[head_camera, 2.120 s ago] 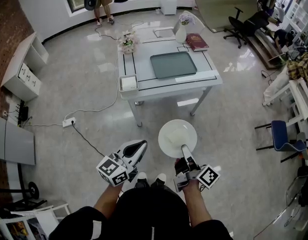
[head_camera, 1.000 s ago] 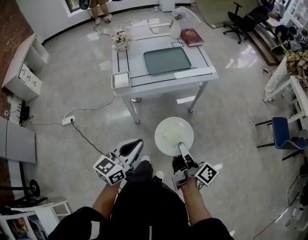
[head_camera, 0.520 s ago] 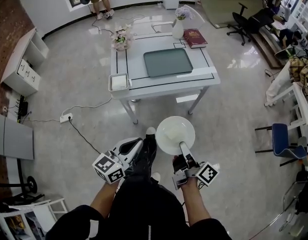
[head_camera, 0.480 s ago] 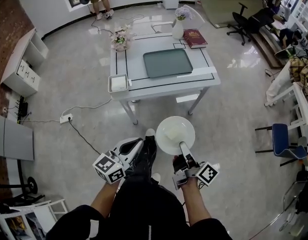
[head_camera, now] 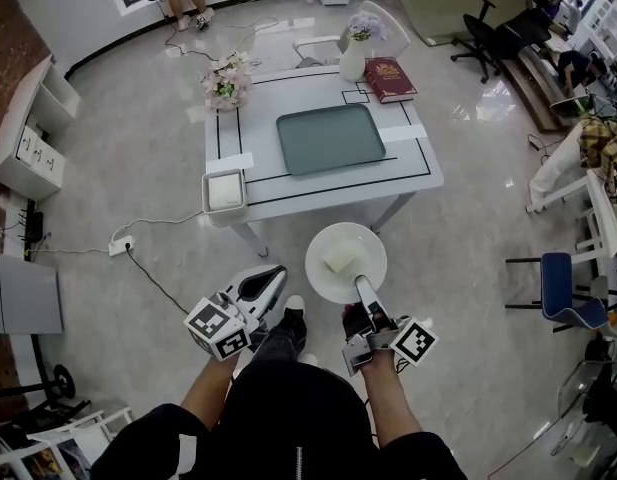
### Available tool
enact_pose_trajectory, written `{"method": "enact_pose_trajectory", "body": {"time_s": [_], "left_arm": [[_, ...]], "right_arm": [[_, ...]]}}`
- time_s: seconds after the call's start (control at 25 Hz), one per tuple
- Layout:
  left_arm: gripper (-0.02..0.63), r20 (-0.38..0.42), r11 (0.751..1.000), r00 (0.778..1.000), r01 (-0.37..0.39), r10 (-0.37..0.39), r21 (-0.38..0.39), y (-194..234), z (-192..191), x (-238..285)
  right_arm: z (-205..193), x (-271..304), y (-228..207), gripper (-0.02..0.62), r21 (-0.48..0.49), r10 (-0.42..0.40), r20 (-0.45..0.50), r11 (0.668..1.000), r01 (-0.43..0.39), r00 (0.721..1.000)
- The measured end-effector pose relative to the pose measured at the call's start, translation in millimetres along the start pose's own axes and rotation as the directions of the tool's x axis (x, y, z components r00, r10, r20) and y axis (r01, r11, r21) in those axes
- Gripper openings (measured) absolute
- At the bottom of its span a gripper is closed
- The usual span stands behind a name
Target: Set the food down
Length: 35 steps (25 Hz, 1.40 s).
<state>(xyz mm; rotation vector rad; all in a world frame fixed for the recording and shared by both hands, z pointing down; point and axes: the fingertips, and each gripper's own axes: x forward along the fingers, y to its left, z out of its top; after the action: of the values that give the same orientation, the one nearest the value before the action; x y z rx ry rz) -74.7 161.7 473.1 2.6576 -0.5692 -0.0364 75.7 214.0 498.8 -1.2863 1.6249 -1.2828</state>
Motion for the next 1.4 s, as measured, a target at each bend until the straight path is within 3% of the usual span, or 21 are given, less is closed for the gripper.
{"method": "enact_pose_trajectory", "body": {"time_s": [0.4,0.96,1.4], "left_arm": [[0.006,0.003,1.000,1.000,0.031,-0.031,0.005,72.3,38.8,34.9],[0.006,-0.003,0.998,0.999,0.047,-0.047,-0.036,110.8,48.3,71.8],[0.006,0.019,0.998,0.999,-0.043,0.043,-0.035,155.6,72.7,95.0]], "right_arm": [[19.0,80.4,4.0,0.023,0.012,-0.002,0.026,1.000,0.002,1.000],[43.2,120.6,-10.8,0.023,0.032,-0.029,0.050,0.999,0.027,0.998],[64.0,204.0,-5.7,0.023,0.054,0.037,-0.055,0.998,-0.034,0.998]]}}
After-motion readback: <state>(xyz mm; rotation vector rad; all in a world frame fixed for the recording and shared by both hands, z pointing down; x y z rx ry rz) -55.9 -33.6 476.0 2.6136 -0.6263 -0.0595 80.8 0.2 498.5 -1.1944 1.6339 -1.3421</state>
